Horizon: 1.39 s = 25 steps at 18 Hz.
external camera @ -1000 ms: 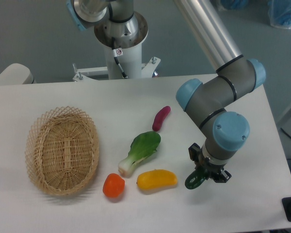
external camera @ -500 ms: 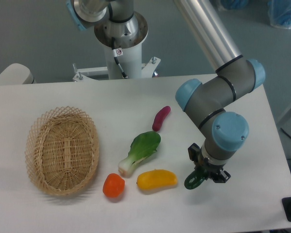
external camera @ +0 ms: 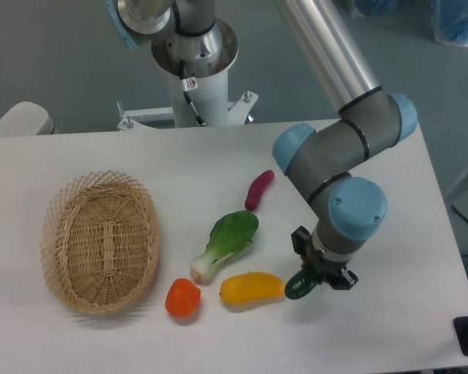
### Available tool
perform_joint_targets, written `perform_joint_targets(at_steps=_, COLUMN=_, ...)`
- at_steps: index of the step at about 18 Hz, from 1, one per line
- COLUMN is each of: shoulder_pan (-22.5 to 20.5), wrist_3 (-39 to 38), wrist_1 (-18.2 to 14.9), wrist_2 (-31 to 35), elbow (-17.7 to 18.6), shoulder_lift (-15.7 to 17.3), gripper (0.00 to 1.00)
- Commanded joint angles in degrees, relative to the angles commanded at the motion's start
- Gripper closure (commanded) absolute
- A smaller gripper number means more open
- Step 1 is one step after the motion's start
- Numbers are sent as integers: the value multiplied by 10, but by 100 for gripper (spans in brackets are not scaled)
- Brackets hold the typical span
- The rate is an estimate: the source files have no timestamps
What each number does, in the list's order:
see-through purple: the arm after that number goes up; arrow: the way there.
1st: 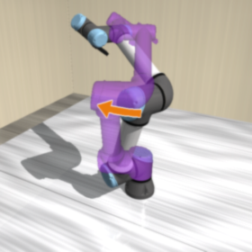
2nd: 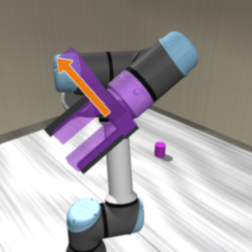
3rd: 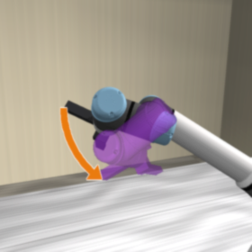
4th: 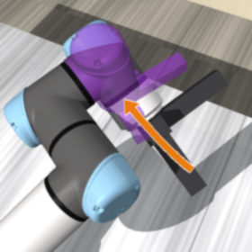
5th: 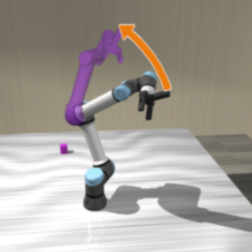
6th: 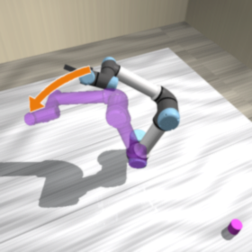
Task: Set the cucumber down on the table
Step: 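Carry the cucumber up and over the bok choy toward the basket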
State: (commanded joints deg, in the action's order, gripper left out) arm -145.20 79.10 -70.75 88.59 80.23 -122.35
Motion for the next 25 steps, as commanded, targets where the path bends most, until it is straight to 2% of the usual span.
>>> perform_joint_targets(at_steps=5, shoulder_pan=15, wrist_3=0, wrist_1=0, wrist_2=0, elbow=83, shoulder_lift=67, gripper=83)
perform_joint_targets(at_steps=11, shoulder_pan=29, wrist_3=2, wrist_1=3, wrist_2=-1, elbow=206, shoulder_lift=157, gripper=83)
perform_joint_targets(at_steps=13, shoulder_pan=31, wrist_3=2, wrist_1=4, wrist_2=-1, elbow=235, shoulder_lift=177, gripper=82)
perform_joint_targets(at_steps=18, shoulder_pan=48, wrist_3=1, wrist_1=18, wrist_2=3, elbow=293, shoulder_lift=210, gripper=82)
perform_joint_targets(at_steps=25, shoulder_pan=117, wrist_3=-6, wrist_1=54, wrist_2=32, elbow=356, shoulder_lift=223, gripper=81)
